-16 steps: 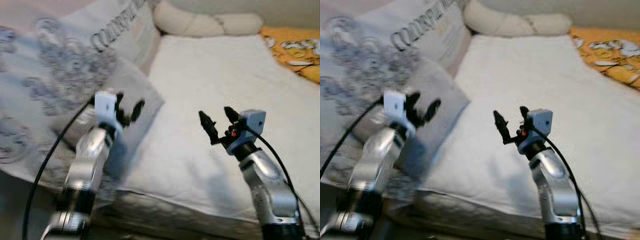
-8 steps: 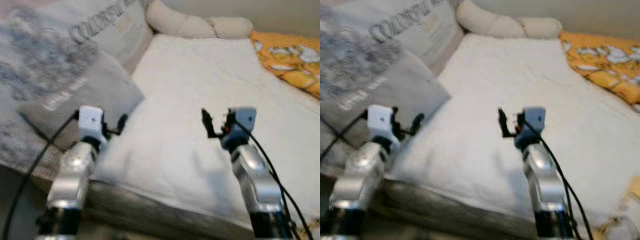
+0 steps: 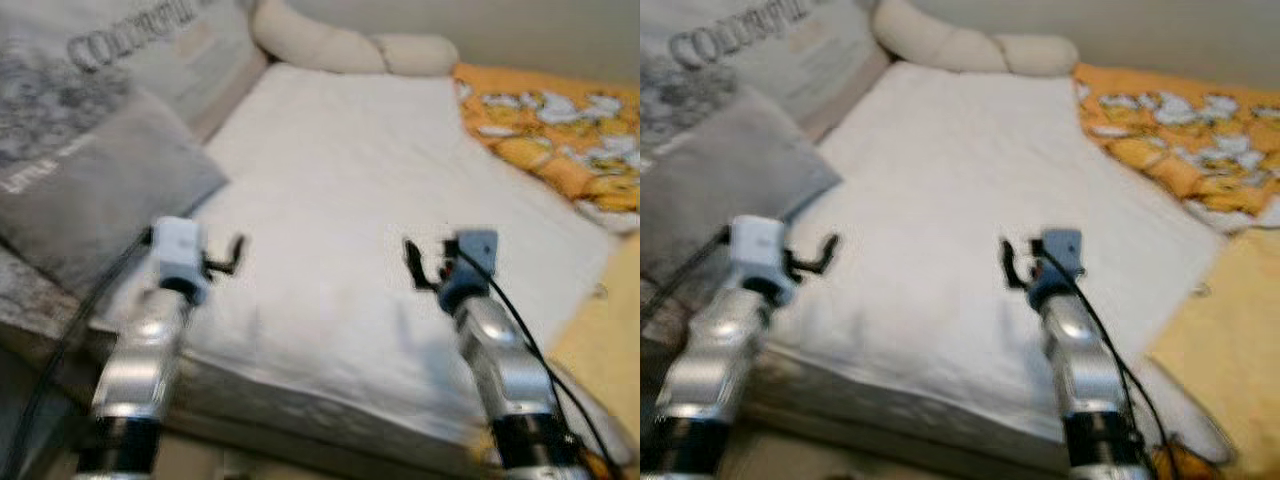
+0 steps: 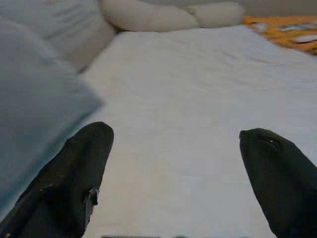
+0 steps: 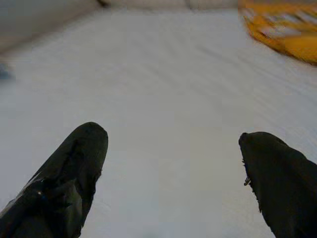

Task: Clean up the room

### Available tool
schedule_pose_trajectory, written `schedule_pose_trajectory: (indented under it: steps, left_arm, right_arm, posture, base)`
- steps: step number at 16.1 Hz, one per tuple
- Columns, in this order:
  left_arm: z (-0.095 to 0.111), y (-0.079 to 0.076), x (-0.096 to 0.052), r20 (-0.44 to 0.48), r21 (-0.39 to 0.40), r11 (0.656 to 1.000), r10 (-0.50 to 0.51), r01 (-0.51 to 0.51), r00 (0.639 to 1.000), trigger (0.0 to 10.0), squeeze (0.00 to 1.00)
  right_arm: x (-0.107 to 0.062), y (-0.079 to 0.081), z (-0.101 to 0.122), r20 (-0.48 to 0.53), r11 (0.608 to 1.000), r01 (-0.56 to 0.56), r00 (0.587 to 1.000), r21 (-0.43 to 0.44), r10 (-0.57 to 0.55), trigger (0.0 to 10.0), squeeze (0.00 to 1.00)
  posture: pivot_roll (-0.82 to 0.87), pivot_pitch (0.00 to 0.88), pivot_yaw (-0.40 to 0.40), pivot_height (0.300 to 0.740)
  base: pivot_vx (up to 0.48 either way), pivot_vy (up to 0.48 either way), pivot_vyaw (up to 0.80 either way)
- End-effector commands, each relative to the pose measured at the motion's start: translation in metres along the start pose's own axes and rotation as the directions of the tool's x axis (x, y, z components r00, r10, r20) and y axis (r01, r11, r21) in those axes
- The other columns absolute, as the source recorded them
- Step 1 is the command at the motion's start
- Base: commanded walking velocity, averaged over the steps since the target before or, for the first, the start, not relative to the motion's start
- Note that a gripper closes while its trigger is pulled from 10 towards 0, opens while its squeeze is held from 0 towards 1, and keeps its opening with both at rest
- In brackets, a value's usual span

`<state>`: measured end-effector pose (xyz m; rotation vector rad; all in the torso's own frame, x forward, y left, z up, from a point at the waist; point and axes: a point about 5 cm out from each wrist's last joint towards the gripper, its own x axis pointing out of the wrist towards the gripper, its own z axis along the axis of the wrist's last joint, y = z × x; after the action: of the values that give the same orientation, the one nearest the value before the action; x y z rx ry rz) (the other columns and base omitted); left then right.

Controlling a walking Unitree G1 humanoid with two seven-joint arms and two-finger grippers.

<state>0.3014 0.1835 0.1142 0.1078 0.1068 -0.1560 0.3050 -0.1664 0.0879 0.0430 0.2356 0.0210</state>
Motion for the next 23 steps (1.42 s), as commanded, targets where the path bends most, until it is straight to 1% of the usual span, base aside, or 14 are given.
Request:
schedule_pose_trajectory:
  steps: [1, 3, 5, 6, 9, 13, 15, 17, 18, 19, 21, 23]
  left_arm:
    - [0.000, 0.007, 0.001, -0.010, 0.015, 1.000, 0.022, -0.021, 1.000, 10.0, 1.00]
    - [-0.001, 0.006, 0.001, -0.012, 0.027, 0.999, 0.018, -0.018, 1.000, 10.0, 1.00]
    - [-0.003, 0.006, 0.001, -0.017, 0.025, 0.999, 0.023, -0.022, 1.000, 10.0, 1.00]
    - [-0.006, 0.007, 0.002, -0.029, 0.026, 0.999, 0.028, -0.028, 0.999, 10.0, 1.00]
    - [-0.009, 0.008, 0.003, -0.041, 0.028, 0.999, 0.029, -0.028, 0.999, 10.0, 1.00]
    - [-0.014, 0.005, 0.002, -0.050, 0.026, 0.999, 0.023, -0.022, 0.998, 10.0, 1.00]
    - [-0.016, 0.005, 0.002, -0.056, 0.027, 0.999, 0.022, -0.020, 0.998, 10.0, 1.00]
    - [-0.015, 0.006, 0.002, -0.051, 0.049, 0.999, 0.020, -0.017, 0.999, 10.0, 1.00]
    - [-0.015, 0.007, 0.002, -0.051, 0.050, 0.999, 0.020, -0.017, 0.999, 10.0, 1.00]
    - [-0.016, 0.011, 0.000, -0.055, 0.056, 0.998, 0.029, -0.025, 0.998, 10.0, 1.00]
    - [-0.017, 0.015, -0.001, -0.058, 0.065, 0.997, 0.039, -0.036, 0.998, 10.0, 1.00]
    - [-0.017, 0.019, 0.000, -0.059, 0.069, 0.996, 0.054, -0.050, 0.997, 10.0, 1.00]
  right_arm:
    - [0.002, 0.003, 0.004, 0.004, 1.000, -0.003, 1.000, -0.005, 0.003, 10.0, 1.00]
    - [0.003, 0.003, 0.004, 0.003, 1.000, 0.002, 1.000, -0.003, -0.002, 10.0, 1.00]
    - [0.004, 0.001, 0.002, -0.008, 1.000, 0.020, 1.000, 0.021, -0.020, 10.0, 1.00]
    - [0.005, 0.001, -0.001, -0.028, 0.999, 0.025, 0.999, 0.024, -0.024, 10.0, 1.00]
    - [0.006, 0.002, -0.005, -0.052, 1.000, 0.027, 0.998, 0.014, -0.026, 10.0, 1.00]
    - [0.005, -0.003, -0.010, -0.081, 0.999, 0.049, 0.996, 0.023, -0.047, 10.0, 1.00]
    - [0.004, -0.007, -0.013, -0.088, 0.998, 0.063, 0.994, 0.004, -0.062, 10.0, 1.00]
    - [0.003, -0.007, -0.021, -0.117, 0.996, 0.070, 0.991, 0.047, -0.064, 10.0, 1.00]
    - [0.002, -0.006, -0.022, -0.120, 0.997, 0.066, 0.991, 0.050, -0.060, 10.0, 1.00]
    - [0.002, -0.004, -0.026, -0.132, 0.999, 0.040, 0.991, 0.037, -0.035, 10.0, 1.00]
    - [0.002, -0.002, -0.026, -0.137, 1.000, 0.027, 0.990, 0.015, -0.025, 10.0, 1.00]
    - [0.002, -0.003, -0.030, -0.154, 1.000, 0.029, 0.988, -0.003, -0.029, 10.0, 1.00]
  posture:
    - [0.03, 0.000, -0.002, 0.740]
    - [0.03, 0.000, 0.002, 0.740]
    - [0.04, 0.000, 0.000, 0.740]
    - [0.05, 0.000, -0.003, 0.740]
    - [0.03, 0.000, 0.009, 0.740]
    - [0.03, 0.000, 0.007, 0.740]
    - [0.03, 0.000, 0.007, 0.740]
    - [0.03, 0.000, 0.008, 0.740]
    - [0.02, 0.000, 0.010, 0.740]
    - [0.02, 0.000, 0.011, 0.740]
    - [0.02, 0.000, 0.013, 0.740]
    - [0.02, 0.000, 0.012, 0.740]
  base:
    - [0.000, -0.458, 0.00]
    - [0.000, -0.458, 0.00]
    - [0.000, -0.450, 0.00]
    - [0.000, -0.454, 0.00]
    - [0.000, -0.453, 0.00]
    - [0.000, -0.450, 0.00]
    - [0.000, -0.452, 0.00]
    - [0.000, -0.452, 0.00]
    - [0.000, -0.450, 0.00]
    - [0.000, -0.446, 0.00]
    - [0.000, -0.446, 0.00]
    - [0.000, -0.448, 0.67]
